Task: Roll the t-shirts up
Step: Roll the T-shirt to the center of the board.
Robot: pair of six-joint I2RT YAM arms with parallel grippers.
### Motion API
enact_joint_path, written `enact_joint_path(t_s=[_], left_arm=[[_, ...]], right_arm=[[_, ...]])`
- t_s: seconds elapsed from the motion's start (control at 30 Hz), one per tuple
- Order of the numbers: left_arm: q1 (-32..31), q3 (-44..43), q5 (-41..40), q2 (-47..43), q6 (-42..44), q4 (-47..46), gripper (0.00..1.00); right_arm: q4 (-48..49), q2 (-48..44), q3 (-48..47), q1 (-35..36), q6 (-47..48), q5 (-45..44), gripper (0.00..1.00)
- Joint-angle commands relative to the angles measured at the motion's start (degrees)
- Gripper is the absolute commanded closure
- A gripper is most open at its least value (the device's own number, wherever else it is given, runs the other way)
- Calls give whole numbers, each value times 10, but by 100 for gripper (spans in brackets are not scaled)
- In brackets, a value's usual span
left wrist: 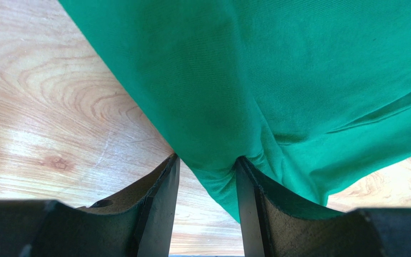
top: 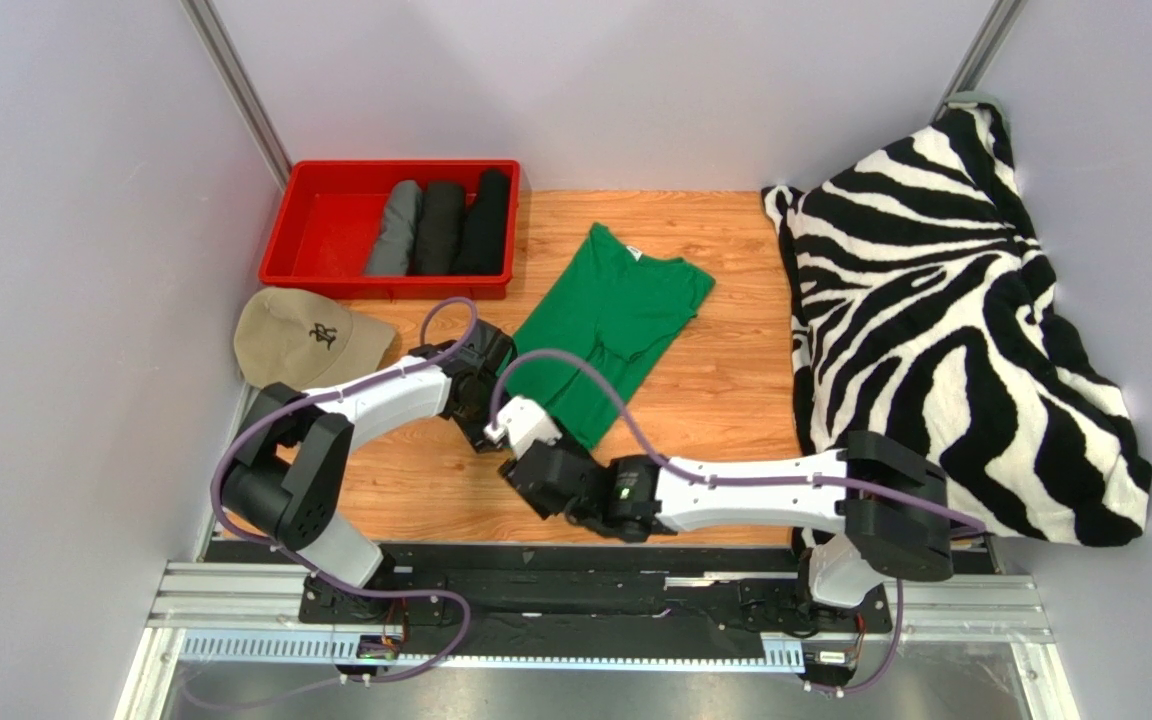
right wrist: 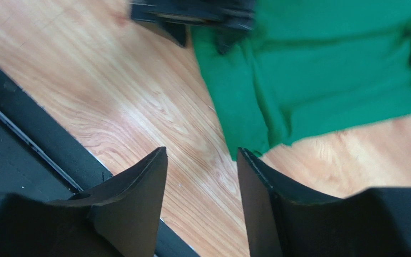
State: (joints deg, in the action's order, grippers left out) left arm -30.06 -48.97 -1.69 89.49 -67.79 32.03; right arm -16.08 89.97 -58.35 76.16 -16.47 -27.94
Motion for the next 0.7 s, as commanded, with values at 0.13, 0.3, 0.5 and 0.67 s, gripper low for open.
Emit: enact_joint_path(t_s=[0.13, 0.3, 0.5, 0.67], left_arm=[[24, -19, 13, 35, 57, 44, 49], [30, -19, 13, 36, 70, 46, 49], [33, -15, 24, 39, 74, 45, 49], [43, -10, 34, 41, 87, 40, 49]], right_arm=[[47, 128, -62, 70, 224, -124, 40], [89, 179, -73, 70, 296, -171, 37], [103, 225, -103, 60, 330, -178, 36], [100, 234, -97, 45, 333, -164, 36]])
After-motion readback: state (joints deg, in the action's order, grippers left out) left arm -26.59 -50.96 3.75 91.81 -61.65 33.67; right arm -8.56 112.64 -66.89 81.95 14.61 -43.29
